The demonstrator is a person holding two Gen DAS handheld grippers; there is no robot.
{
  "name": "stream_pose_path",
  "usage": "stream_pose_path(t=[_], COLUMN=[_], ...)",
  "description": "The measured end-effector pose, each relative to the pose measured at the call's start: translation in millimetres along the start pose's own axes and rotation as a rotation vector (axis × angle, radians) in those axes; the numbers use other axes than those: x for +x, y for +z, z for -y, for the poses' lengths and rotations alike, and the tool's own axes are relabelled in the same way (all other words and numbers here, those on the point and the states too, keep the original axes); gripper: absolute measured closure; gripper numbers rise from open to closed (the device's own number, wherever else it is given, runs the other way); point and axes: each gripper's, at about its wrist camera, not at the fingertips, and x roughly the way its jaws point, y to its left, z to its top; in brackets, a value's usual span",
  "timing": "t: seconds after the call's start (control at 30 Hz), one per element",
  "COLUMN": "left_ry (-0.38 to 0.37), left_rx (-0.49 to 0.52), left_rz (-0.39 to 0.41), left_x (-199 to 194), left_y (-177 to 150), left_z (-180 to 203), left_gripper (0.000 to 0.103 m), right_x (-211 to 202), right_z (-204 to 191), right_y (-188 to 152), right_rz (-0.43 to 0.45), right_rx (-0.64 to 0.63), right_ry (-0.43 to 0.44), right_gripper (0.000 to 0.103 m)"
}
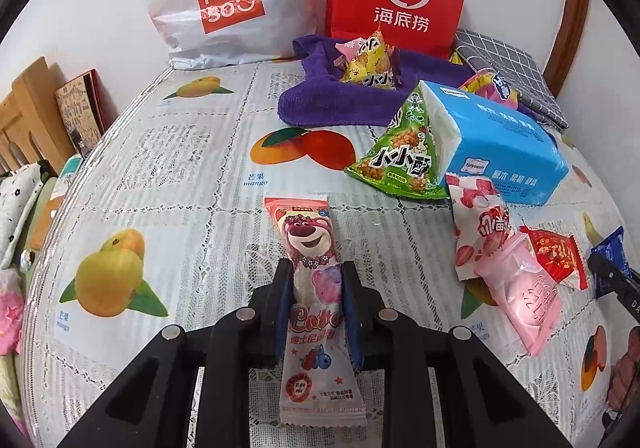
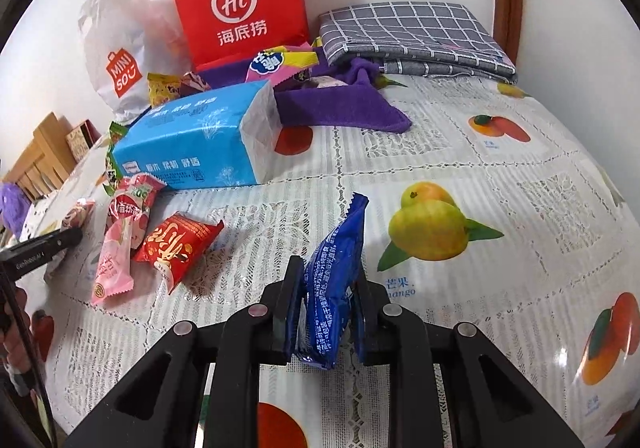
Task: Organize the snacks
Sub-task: 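Carry the pink stick snack with the left tool while the right tool carries the blue packet to the towel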
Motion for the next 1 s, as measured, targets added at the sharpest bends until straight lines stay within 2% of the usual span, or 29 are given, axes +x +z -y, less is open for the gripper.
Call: stream_pose_path(t=[0.17, 0.27, 0.43, 0.63, 0.87, 1.0], left_ry=[-0.041, -0.025, -0.12, -0.123, -0.207, -0.229], left_rx=[-0.036, 0.002, -0.031, 0.001, 0.002, 0.004], left_rz=[0.005, -0.013, -0.048, -0.006, 0.016, 0.027], left_x=[-2, -3, -15, -37, -55, -59], left_y=[0, 0, 8, 29, 69, 94], left_z=[-8, -5, -5, 8, 22, 30], left_gripper=[0.084, 0.085, 0.087, 0.087, 0.087, 0.087], right_x=[-2, -4, -9, -28, -52, -57], right_z=[-2, -2, -3, -16, -35, -50], right_y=[0, -1, 6, 30, 73, 104], right_rz=[0.002, -0.003, -0.006, 0.046, 0.105, 0.114], right_rx=[-0.003, -0.005, 0.0, -0.037, -0.104, -0.137], right_ry=[-0.009, -0.007, 0.0, -0.004, 0.018, -0.003], right_gripper=[0.082, 0.082, 0.084, 0.085, 0.085, 0.085])
